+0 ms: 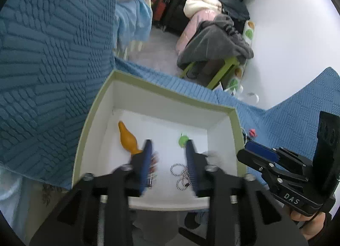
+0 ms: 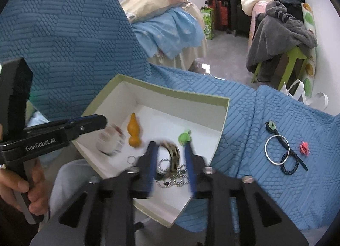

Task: Organize jewelry
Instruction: 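Carry the bracelet and bangle into the white box and open both grippers, then close left gripper on the silver hoop while right gripper grasps the black beaded bracelet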

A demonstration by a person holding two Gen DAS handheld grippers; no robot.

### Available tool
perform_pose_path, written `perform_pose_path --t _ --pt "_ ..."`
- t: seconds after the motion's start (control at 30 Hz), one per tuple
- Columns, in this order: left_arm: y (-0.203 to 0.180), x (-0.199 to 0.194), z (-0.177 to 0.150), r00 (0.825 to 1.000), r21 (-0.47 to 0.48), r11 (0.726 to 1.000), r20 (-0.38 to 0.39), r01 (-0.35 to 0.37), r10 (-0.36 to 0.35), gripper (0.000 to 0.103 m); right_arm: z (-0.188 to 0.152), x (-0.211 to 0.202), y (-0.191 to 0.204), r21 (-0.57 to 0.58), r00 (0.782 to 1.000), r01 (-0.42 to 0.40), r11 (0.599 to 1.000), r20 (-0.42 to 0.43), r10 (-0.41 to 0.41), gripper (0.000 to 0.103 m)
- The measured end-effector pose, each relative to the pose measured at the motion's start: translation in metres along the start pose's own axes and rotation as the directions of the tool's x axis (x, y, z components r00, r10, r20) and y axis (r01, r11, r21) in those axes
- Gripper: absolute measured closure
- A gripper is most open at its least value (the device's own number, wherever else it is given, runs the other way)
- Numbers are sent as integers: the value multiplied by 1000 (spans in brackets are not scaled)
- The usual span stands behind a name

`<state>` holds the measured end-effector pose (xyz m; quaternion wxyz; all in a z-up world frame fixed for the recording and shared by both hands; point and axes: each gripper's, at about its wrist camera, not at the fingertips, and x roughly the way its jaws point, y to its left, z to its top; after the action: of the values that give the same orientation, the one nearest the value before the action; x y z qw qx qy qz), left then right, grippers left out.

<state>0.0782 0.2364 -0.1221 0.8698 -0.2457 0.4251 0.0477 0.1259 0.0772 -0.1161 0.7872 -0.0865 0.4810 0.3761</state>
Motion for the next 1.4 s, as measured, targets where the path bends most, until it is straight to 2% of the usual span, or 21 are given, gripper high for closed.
perform_pose_path --t 0.3,0.67,0.9,1.03,1.13,1.27,1.4 --pt "-22 -14 7 999 8 1000 40 21 -21 66 4 -48 -13 -50 992 30 998 127 -23 73" --pt "-96 -4 0 995 113 990 48 80 -86 66 -17 -110 -83 21 963 124 992 240 -126 73" --pt "-145 24 -5 989 148 978 1 147 -148 66 -42 -115 -134 112 950 179 977 240 -201 74" --pt "-172 49 -12 985 153 973 -37 171 -168 66 -59 -104 -157 146 951 205 968 204 -232 74" --pt "-186 71 -15 985 151 974 -67 168 -159 66 -72 -92 -172 171 956 201 965 181 -231 74" --pt "-198 98 -23 984 153 976 -110 158 -142 66 -84 -69 -192 209 965 190 959 140 -221 83" --pt "-206 125 -29 981 157 977 -151 144 -120 66 -90 -46 -213 238 973 175 955 103 -204 85"
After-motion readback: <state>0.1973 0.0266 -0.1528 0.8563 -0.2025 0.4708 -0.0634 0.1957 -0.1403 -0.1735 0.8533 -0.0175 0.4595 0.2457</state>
